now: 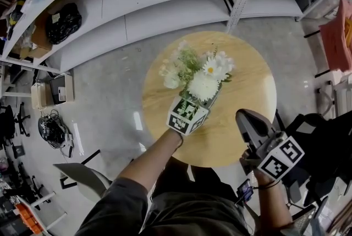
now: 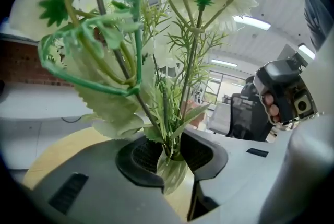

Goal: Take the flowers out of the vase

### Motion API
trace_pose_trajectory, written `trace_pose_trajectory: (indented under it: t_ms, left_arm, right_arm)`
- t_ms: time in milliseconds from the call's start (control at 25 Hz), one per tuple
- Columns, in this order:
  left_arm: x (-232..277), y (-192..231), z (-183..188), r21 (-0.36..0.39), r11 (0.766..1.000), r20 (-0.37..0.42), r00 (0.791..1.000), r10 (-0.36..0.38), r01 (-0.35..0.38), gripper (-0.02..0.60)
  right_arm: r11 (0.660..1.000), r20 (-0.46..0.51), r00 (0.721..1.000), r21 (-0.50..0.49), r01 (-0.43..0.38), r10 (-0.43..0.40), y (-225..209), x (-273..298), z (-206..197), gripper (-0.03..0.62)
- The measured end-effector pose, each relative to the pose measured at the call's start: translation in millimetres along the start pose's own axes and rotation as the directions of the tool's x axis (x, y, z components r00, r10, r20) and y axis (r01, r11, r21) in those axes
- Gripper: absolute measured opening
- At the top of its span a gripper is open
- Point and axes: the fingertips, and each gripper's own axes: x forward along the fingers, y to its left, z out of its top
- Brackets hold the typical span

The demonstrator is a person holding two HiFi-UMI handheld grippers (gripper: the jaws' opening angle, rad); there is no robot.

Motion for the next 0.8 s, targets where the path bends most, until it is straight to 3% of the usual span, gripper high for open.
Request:
trace_pose_trajectory:
  t_ms: [480,800]
  left_arm:
    - [-8,-3,4,0.010,1.000,-0.019,1.000,0.002,-0.001,0.077]
    - [-16,-7,28,0.035,0.999,0.004,1.000,0.004,-0.004,0.074]
  right_arm:
    - [1.000,0.028,1.000,0.001,-0.006,0.006,-1,-4,8,0.015]
    - [1.000,0.050,0.999,-0.008,0.000,0.001,3,-3,19,0.015]
